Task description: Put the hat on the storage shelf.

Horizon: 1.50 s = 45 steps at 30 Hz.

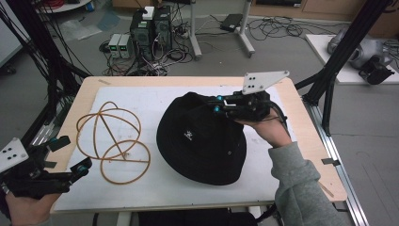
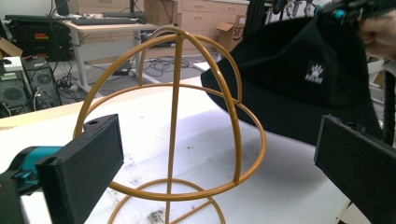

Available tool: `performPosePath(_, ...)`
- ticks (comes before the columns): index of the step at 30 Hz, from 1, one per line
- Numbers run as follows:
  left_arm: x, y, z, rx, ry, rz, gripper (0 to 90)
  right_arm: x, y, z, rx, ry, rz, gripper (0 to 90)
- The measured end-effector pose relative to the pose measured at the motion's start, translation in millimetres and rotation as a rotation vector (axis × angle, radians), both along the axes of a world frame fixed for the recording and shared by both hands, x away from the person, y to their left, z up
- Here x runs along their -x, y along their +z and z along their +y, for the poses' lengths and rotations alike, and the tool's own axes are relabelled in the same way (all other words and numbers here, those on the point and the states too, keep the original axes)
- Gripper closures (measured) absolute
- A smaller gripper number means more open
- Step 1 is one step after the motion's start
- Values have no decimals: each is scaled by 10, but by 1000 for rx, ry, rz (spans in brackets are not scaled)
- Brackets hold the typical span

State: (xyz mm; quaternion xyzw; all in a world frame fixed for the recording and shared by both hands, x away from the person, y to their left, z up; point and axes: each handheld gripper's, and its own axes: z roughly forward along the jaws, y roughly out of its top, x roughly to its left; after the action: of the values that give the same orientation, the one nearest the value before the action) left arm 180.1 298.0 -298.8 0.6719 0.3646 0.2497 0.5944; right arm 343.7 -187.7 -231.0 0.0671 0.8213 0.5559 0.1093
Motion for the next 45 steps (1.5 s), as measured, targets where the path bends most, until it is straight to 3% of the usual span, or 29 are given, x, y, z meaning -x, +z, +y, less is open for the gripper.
performPosePath(2,9,8,1,2,1,-2,17,-3,50,-8,-5,0,-1,862)
performPosePath(7,35,28,10,3,0,-11,17,-10,336,-37,-4,-12,-24,861)
performPosePath(20,77,35,39,9,7,-15,17,22,735,-39,-5,-4,-42,862)
performPosePath(38,160,25,45,3,22,-17,17,-2,975,11,-15,25,-67,861)
performPosePath(45,187,-3,-20,-13,12,-8,17,12,1082,202,-2,54,-85,861)
